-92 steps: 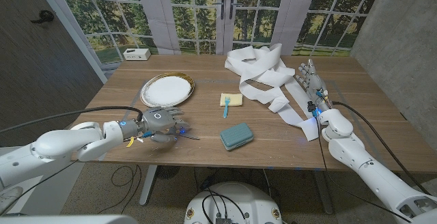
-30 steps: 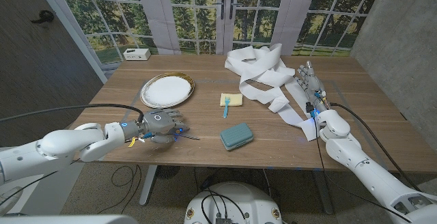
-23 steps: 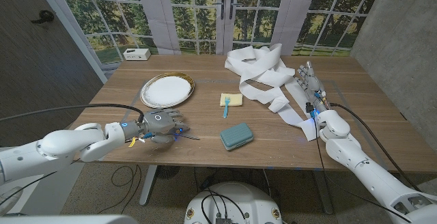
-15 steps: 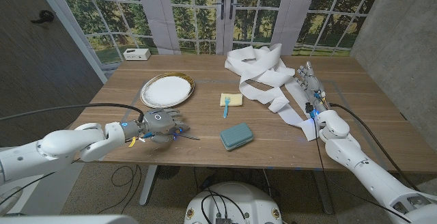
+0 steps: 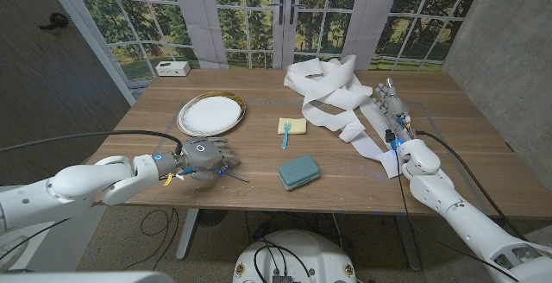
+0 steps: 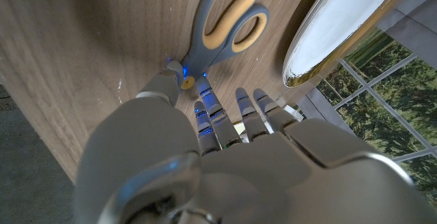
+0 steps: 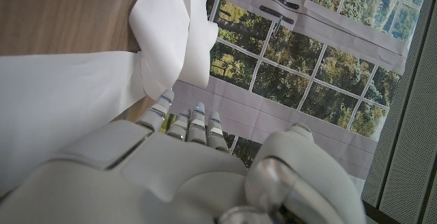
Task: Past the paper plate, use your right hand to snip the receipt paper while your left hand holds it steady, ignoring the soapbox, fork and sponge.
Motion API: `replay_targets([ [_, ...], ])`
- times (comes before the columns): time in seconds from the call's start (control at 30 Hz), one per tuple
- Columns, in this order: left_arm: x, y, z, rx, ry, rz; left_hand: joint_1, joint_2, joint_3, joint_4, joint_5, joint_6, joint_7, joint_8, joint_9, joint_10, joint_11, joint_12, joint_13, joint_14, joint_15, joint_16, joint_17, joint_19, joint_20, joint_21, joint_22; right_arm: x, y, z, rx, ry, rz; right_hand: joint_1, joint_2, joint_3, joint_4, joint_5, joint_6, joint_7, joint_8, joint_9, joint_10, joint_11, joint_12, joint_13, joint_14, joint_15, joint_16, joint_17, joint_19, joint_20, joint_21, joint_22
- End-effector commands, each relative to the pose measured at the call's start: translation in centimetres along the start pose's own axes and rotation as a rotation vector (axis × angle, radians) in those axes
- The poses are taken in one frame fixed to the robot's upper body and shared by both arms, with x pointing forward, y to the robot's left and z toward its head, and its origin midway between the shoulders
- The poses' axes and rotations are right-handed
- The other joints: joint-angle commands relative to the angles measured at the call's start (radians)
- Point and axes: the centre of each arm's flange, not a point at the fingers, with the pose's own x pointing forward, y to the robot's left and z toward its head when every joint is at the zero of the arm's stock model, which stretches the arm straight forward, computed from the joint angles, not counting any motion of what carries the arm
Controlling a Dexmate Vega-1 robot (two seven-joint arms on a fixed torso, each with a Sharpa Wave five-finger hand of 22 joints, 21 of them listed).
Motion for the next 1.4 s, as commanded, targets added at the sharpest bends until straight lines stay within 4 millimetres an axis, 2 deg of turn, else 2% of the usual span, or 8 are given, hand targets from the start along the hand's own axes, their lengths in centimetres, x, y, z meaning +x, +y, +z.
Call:
replay_targets([
  [0.03,0.0,-0.6,0.3,0.017,-0.003,-0.016,0.014,0.001,-0.005,0.005,0.009,-0.002,-0.006,-0.006,0.001,0.006,-0.002,0.014,0.013,0.011,-0.168,0.009,0.005,-0.003,0.012,-0.002,0.003,-0.2,-0.1,-0.3,0.011,0.003,-0.008,0.006,0.002,0.007,0.0,-0.006,0.005,-0.001,-0.001,0.004,0.005,0.002,-0.002,0.003,0.0,-0.002,0.002,0.002,0.001,0.003,-0.001,0.006],
  [0.4,-0.2,-1.5,0.6,0.044,0.003,-0.026,0.035,0.008,-0.007,0.002,0.018,-0.013,-0.006,-0.011,0.002,-0.001,-0.005,0.03,0.031,0.018,-0.163,0.01,0.01,-0.002,0.026,0.0,0.004,0.2,-0.1,0.2,0.018,-0.013,-0.01,0.007,0.001,0.009,0.0,-0.007,0.005,0.0,-0.001,0.004,0.006,0.0,-0.002,0.003,0.0,-0.002,0.002,0.002,0.001,0.003,-0.001,0.006],
  [0.57,-0.3,-2.0,1.0,0.044,-0.004,-0.037,0.09,0.028,0.016,-0.01,0.043,-0.017,-0.004,-0.011,0.002,-0.007,-0.005,0.048,0.049,0.029,-0.162,0.008,0.012,0.004,0.034,0.003,0.004,0.2,-0.1,0.0,0.022,-0.007,-0.014,0.007,0.001,0.01,0.0,-0.008,0.005,-0.001,-0.001,0.004,0.005,-0.001,-0.002,0.003,0.0,-0.002,0.002,0.002,0.001,0.003,-0.001,0.006],
  [0.8,-0.2,-2.3,1.2,0.041,-0.006,-0.031,0.123,0.037,0.044,0.0,0.088,-0.019,-0.004,-0.011,0.003,0.001,-0.003,0.08,0.076,0.055,-0.166,0.01,0.019,0.007,0.037,0.004,0.004,0.0,-0.2,0.0,0.014,-0.012,-0.013,0.007,0.0,0.01,0.0,-0.008,0.005,-0.002,-0.001,0.004,0.005,-0.001,-0.002,0.003,-0.001,-0.001,0.002,0.003,0.001,0.003,-0.001,0.006],
  [0.87,-0.1,-2.3,1.2,0.041,-0.006,-0.027,0.131,0.043,0.037,0.004,0.101,-0.009,-0.005,-0.007,0.003,0.028,0.006,0.112,0.096,0.093,-0.175,0.03,0.032,0.007,0.034,0.003,0.003,0.0,-0.3,0.0,0.019,-0.01,-0.019,0.007,0.0,0.011,0.001,-0.009,0.005,-0.002,-0.001,0.004,0.006,-0.001,-0.002,0.004,-0.001,-0.001,0.002,0.003,0.001,0.003,-0.001,0.006],
  [0.9,-0.1,-2.3,1.2,0.037,-0.007,-0.027,0.14,0.045,0.022,0.006,0.111,-0.006,-0.003,-0.007,0.003,0.057,0.003,0.15,0.121,0.109,-0.179,0.041,0.048,0.016,0.037,0.005,0.003,0.0,-0.3,0.0,0.018,-0.011,-0.019,0.007,0.0,0.011,0.001,-0.009,0.005,-0.001,-0.001,0.004,0.006,-0.001,-0.002,0.004,-0.001,-0.001,0.002,0.003,0.001,0.003,-0.001,0.006],
  [1.0,-0.1,-2.3,1.2,0.035,-0.006,-0.027,0.166,0.052,0.006,0.002,0.123,-0.003,-0.003,-0.008,0.004,0.085,-0.001,0.2,0.157,0.143,-0.185,0.065,0.072,0.024,0.034,0.006,0.003,0.0,-0.3,0.1,0.021,-0.013,-0.023,0.007,0.0,0.011,0.001,-0.009,0.005,-0.002,-0.001,0.004,0.006,-0.002,-0.002,0.004,-0.001,-0.001,0.002,0.003,0.001,0.003,-0.001,0.006],
  [1.4,0.0,-1.5,1.0,0.006,0.007,0.021,0.215,0.053,-0.018,-0.002,0.134,0.007,0.003,-0.008,0.004,0.087,0.001,0.259,0.208,0.172,-0.19,0.091,0.112,0.037,0.031,0.008,0.004,0.0,-0.2,0.3,0.021,-0.02,-0.021,0.006,-0.001,0.012,0.001,-0.01,0.006,-0.002,-0.001,0.004,0.005,-0.001,-0.002,0.004,-0.001,-0.001,0.002,0.003,0.0,0.004,-0.001,0.006],
])
